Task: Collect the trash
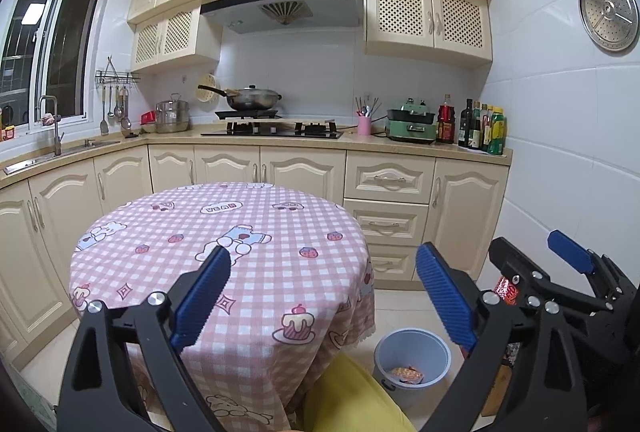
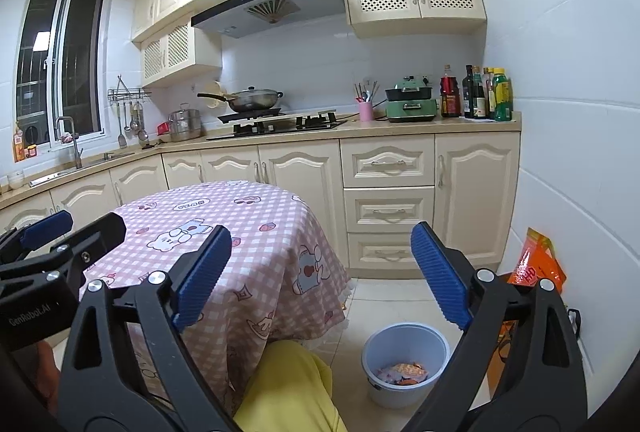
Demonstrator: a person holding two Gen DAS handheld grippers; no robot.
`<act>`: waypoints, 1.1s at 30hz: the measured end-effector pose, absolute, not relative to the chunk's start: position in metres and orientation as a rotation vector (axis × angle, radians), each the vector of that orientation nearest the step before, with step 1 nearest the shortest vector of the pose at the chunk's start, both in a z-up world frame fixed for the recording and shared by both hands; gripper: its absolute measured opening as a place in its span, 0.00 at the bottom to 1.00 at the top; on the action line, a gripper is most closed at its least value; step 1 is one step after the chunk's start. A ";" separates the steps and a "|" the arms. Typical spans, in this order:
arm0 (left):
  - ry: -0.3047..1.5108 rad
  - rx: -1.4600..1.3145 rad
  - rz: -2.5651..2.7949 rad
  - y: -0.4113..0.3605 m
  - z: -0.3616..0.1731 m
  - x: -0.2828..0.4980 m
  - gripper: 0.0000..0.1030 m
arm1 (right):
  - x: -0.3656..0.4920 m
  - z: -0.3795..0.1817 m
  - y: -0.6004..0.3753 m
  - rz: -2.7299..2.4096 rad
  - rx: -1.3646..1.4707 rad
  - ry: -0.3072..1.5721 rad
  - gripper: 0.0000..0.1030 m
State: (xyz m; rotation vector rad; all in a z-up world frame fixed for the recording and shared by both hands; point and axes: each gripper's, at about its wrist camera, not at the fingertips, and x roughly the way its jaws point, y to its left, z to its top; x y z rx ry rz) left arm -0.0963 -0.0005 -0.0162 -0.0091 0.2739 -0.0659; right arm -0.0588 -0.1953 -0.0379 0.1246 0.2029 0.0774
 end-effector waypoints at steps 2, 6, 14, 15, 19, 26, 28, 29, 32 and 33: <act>0.277 -0.008 -0.067 -0.002 -0.017 -0.096 0.90 | -0.059 -0.038 -0.196 0.081 0.126 0.204 0.87; 0.283 -0.008 -0.072 -0.004 -0.017 -0.094 0.90 | -0.059 -0.037 -0.193 0.072 0.104 0.204 0.88; 0.298 -0.008 -0.073 -0.007 -0.018 -0.089 0.90 | -0.058 -0.038 -0.195 0.077 0.116 0.212 0.88; 0.300 -0.007 -0.075 -0.007 -0.018 -0.088 0.90 | -0.058 -0.038 -0.195 0.076 0.117 0.213 0.88; 0.306 -0.004 -0.078 -0.009 -0.020 -0.087 0.90 | -0.058 -0.037 -0.197 0.069 0.117 0.216 0.88; 0.314 0.004 -0.084 -0.014 -0.021 -0.087 0.90 | -0.056 -0.039 -0.202 0.062 0.130 0.226 0.88; 0.315 0.005 -0.087 -0.014 -0.021 -0.087 0.90 | -0.056 -0.039 -0.202 0.061 0.132 0.229 0.88; 0.316 0.006 -0.087 -0.014 -0.022 -0.087 0.90 | -0.056 -0.040 -0.203 0.062 0.133 0.231 0.88; 0.316 0.010 -0.086 -0.015 -0.022 -0.088 0.90 | -0.053 -0.042 -0.205 0.070 0.144 0.244 0.88; 0.317 0.010 -0.089 -0.016 -0.022 -0.087 0.90 | -0.052 -0.043 -0.206 0.071 0.146 0.252 0.88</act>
